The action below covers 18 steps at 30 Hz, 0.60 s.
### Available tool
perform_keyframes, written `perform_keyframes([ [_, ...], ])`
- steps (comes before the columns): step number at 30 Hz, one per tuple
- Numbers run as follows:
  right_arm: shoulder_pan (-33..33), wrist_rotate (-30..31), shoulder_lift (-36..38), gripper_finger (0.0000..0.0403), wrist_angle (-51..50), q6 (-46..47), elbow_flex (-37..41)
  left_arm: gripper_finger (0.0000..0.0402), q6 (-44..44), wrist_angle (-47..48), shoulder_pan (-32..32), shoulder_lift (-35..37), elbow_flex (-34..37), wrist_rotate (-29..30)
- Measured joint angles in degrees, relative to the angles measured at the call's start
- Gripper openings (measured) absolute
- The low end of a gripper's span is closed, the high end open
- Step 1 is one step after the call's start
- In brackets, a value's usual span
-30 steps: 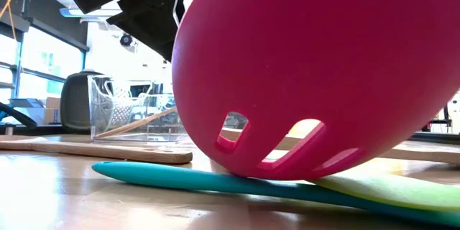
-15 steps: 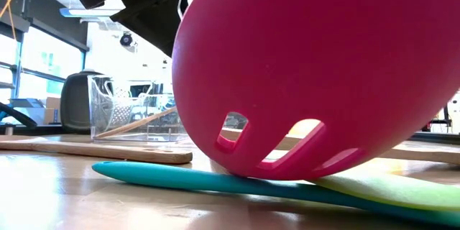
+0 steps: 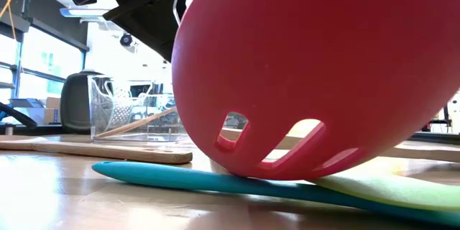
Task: Pick & Place Kitchen Items
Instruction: Put the white kitchen knife into the yellow bin
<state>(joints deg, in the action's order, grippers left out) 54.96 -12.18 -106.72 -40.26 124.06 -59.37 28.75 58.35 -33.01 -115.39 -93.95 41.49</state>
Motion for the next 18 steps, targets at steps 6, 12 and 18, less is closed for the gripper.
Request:
perform_keyframes([
  [6,0.0,0.3,0.0,0.0024,-1.0,-2.4,0.0,0.0283,0.2,0.0,0.0,0.0,0.0,-0.3],
  [12,0.0,0.4,0.0,0.0024,-1.2,-2.8,0.0,0.0283,0.2,0.0,0.0,0.0,0.0,-1.6],
  [18,0.1,1.5,0.5,0.0024,-1.4,-3.9,0.0,0.0283,0.2,0.1,0.0,0.0,0.0,-3.8],
])
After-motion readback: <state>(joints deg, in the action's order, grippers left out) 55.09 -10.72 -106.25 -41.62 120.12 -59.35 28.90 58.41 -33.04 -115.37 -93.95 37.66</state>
